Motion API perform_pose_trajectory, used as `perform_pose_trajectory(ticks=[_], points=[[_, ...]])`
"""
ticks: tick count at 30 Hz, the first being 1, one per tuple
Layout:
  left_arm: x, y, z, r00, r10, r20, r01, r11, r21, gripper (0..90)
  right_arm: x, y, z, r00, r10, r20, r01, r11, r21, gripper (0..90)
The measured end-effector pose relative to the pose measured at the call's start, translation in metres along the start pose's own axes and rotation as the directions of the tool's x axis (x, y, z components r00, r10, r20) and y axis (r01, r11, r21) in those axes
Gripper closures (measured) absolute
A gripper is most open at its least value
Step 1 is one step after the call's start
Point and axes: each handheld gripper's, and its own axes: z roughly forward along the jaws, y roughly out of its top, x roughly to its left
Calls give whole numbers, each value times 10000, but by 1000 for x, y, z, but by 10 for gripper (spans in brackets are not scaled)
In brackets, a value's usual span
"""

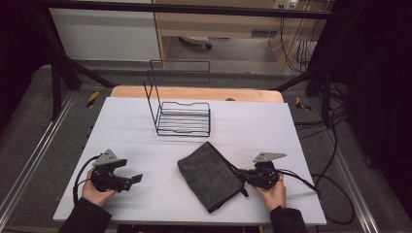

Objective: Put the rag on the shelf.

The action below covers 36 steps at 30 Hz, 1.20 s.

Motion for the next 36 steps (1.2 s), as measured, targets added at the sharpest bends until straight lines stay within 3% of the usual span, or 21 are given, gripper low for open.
perform_pose_trajectory(ticks=[6, 8, 13, 16, 17, 21, 26, 28, 29, 30, 32, 33, 36], points=[[-1, 0, 0, 10000, -17, -41, 17, 10000, 30, 91, -1, 3, 1, 9982, -144, 574, 146, 9999, -28, 826], [-2, 1, 0, 10000, -49, -46, 49, 10000, 22, 93, -2, 3, 4, 9966, -258, 778, 258, 9997, 1, 769], [-8, 4, 1, 9996, -263, -128, 263, 9997, 14, 103, -2, 1, 6, 9967, -407, 709, 398, 9991, 146, 671], [-17, 9, 3, 9991, -377, -181, 376, 9993, -53, 108, -2, 1, 6, 9970, -388, 665, 378, 9992, 156, 698], [-21, 11, 3, 9992, -360, -177, 359, 9993, -43, 127, -2, 1, 7, 9983, -259, 530, 248, 9995, 206, 743], [-45, 22, 9, 9997, -262, -4, 262, 9996, -129, 159, -1, 1, 7, 9989, -189, 436, 179, 9996, 234, 786], [-84, 38, 24, 9989, 408, 216, -412, 9990, 170, 225, 0, 1, 3, 9986, -123, 509, 121, 9999, 50, 789], [-101, 43, 31, 9972, 659, 366, -670, 9974, 274, 282, 1, 1, -1, 9982, -165, 577, 178, 9996, -220, 698], [-117, 49, 39, 9954, 761, 589, -783, 9963, 359, 301, 2, 1, -3, 9982, -133, 593, 153, 9993, -328, 658], [-117, 49, 39, 9954, 761, 589, -783, 9963, 359, 321, 2, 1, -5, 9978, -180, 641, 209, 9988, -452, 630], [-132, 54, 47, 9940, 685, 854, -723, 9965, 423, 359, 2, 2, -7, 9975, -195, 678, 230, 9984, -518, 605], [-139, 57, 52, 9927, 725, 968, -775, 9958, 490, 374, 3, 2, -11, 9968, -185, 773, 238, 9973, -689, 521], [-158, 64, 64, 9891, 748, 1265, -831, 9946, 618, 424, 4, 1, -17, 9965, -159, 821, 236, 9954, -931, 451]])
